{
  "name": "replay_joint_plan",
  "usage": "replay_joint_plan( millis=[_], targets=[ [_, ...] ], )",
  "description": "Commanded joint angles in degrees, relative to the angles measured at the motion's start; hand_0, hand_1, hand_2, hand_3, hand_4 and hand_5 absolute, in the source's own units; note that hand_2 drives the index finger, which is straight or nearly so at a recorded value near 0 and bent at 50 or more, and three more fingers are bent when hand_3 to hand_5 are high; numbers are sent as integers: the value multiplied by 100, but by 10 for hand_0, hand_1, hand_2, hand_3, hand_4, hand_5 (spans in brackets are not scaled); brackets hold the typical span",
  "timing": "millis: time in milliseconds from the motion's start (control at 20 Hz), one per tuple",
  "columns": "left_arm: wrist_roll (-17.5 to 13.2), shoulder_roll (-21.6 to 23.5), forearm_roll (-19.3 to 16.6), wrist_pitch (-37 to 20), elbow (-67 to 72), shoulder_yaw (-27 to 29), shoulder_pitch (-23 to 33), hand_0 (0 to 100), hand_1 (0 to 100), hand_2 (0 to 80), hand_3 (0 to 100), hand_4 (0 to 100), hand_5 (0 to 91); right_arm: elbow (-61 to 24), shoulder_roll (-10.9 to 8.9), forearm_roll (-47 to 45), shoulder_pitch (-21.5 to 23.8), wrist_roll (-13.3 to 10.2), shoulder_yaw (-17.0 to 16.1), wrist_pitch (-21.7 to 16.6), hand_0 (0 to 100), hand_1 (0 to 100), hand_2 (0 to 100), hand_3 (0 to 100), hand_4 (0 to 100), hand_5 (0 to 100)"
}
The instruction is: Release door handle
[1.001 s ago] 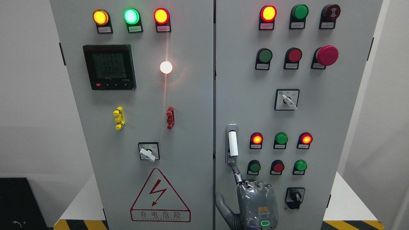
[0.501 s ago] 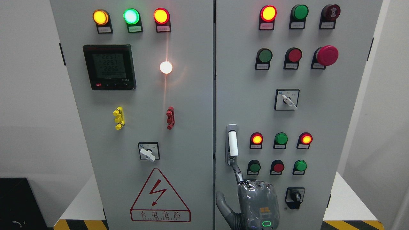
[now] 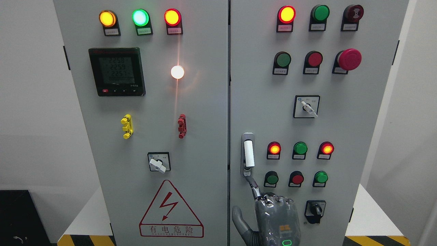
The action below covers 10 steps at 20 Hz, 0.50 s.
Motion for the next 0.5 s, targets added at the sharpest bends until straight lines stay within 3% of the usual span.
replay_joint_plan(
  millis=[0, 200, 451],
  targets=[
    [-3, 0, 0, -2, 0, 0, 0, 120, 556, 0, 0, 0, 0, -265, -38, -5, 41, 11, -26, -2, 516, 337, 647, 819, 824, 869],
    [-3, 0, 0, -2, 0, 0, 0, 120, 556, 0, 0, 0, 0, -317, -47, -5, 41, 11, -34, -2, 476, 316, 706, 821, 819, 864],
    [-3, 0, 0, -2, 0, 0, 0, 120, 556, 0, 0, 0, 0, -361, -47, -13, 41, 11, -52, -2, 276, 244, 769, 843, 793, 826]
  ],
)
